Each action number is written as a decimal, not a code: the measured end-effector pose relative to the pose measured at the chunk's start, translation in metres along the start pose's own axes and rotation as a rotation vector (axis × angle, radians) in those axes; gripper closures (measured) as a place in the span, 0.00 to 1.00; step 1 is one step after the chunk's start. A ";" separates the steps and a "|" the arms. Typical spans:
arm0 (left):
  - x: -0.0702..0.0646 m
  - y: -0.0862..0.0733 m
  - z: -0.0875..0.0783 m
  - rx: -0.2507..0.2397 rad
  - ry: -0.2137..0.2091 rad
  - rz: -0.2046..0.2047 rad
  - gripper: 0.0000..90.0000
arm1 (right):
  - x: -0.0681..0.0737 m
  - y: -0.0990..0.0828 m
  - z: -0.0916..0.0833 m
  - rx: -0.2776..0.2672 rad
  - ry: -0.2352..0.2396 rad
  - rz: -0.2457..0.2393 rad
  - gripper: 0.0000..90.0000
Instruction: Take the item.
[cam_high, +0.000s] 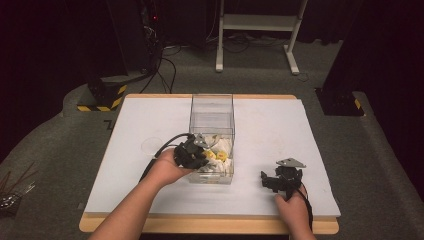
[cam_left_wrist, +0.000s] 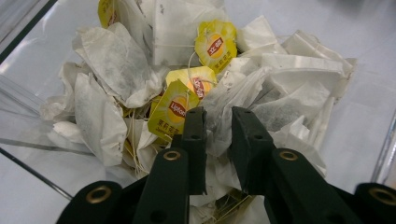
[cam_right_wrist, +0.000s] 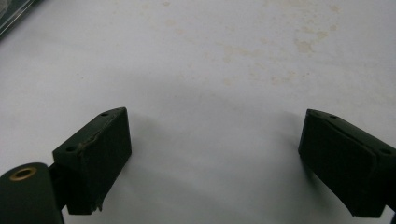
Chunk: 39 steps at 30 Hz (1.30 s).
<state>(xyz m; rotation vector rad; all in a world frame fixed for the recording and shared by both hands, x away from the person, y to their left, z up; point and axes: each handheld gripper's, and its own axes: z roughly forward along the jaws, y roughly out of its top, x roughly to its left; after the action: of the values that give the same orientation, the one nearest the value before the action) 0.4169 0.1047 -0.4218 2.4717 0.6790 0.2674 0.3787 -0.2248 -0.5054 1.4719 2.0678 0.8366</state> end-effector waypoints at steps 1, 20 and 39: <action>0.000 0.000 0.000 0.001 0.003 -0.001 0.86 | 0.000 0.000 0.000 0.000 0.000 0.000 0.10; 0.001 -0.008 -0.007 -0.071 0.011 -0.040 1.00 | 0.000 0.000 0.000 0.000 0.000 0.000 0.10; 0.006 -0.029 -0.026 -0.229 -0.013 -0.109 1.00 | 0.000 0.000 0.000 0.000 0.000 0.000 0.10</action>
<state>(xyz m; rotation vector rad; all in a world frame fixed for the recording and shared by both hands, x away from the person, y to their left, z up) 0.4013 0.1405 -0.4161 2.2094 0.7320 0.2714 0.3787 -0.2247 -0.5054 1.4717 2.0672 0.8367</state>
